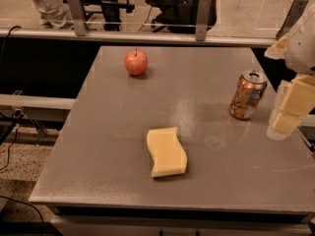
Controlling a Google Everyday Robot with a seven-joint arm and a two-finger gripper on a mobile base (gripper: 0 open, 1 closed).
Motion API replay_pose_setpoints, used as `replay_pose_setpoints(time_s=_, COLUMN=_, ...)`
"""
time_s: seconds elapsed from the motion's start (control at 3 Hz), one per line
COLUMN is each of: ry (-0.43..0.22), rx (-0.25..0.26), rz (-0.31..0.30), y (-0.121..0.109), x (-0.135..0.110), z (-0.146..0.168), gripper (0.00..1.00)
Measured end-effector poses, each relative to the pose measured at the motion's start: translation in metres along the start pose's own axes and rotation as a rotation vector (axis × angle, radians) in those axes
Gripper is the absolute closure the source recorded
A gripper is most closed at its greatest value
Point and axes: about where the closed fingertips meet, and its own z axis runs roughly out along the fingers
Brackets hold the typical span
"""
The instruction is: Pick sponge
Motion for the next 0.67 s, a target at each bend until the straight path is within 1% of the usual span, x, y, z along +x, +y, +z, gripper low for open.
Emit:
replay_pose_setpoints(time_s=0.33, ry=0.0, rx=0.0, rz=0.0, y=0.0, x=0.0, z=0.0, gripper=0.0)
replay_pose_setpoints(time_s=0.67, ry=-0.019, rx=-0.01, rz=-0.039, y=-0.001, x=-0.013, z=0.005, gripper=0.0)
